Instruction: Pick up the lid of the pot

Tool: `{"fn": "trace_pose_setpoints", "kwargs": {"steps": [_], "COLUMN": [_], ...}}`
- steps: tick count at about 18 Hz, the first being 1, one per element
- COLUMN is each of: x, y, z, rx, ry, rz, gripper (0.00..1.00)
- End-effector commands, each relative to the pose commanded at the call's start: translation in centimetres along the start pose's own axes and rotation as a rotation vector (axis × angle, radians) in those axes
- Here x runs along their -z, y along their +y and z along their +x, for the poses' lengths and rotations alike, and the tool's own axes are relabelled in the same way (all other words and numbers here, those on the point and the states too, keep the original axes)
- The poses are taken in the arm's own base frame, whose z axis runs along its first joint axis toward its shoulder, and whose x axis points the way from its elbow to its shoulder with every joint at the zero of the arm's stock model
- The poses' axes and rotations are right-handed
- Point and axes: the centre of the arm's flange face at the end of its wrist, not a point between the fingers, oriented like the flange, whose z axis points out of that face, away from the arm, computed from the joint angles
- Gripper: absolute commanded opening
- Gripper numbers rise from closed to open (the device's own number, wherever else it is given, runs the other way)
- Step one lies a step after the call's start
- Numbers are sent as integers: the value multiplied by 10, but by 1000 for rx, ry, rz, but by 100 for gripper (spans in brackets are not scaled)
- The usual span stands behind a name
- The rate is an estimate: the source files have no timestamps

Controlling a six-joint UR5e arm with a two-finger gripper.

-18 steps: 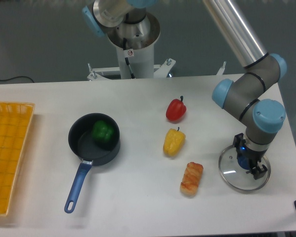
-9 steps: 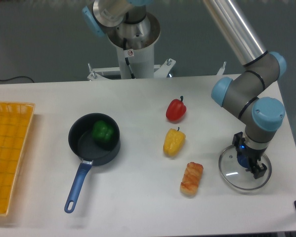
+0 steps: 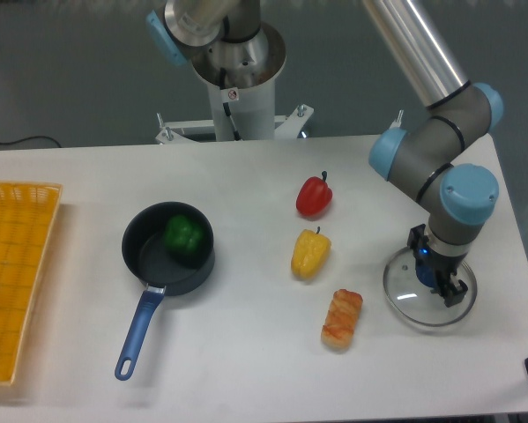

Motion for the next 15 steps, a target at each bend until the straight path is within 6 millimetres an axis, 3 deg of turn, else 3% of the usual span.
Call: {"fn": "trace_pose_setpoints", "kwargs": {"steps": [5, 15], "x": [15, 39], "y": [-14, -23], "z": [11, 15], "rx": [-14, -24], "ry": [77, 70], "rz": [-3, -6], "gripper": [61, 61]}}
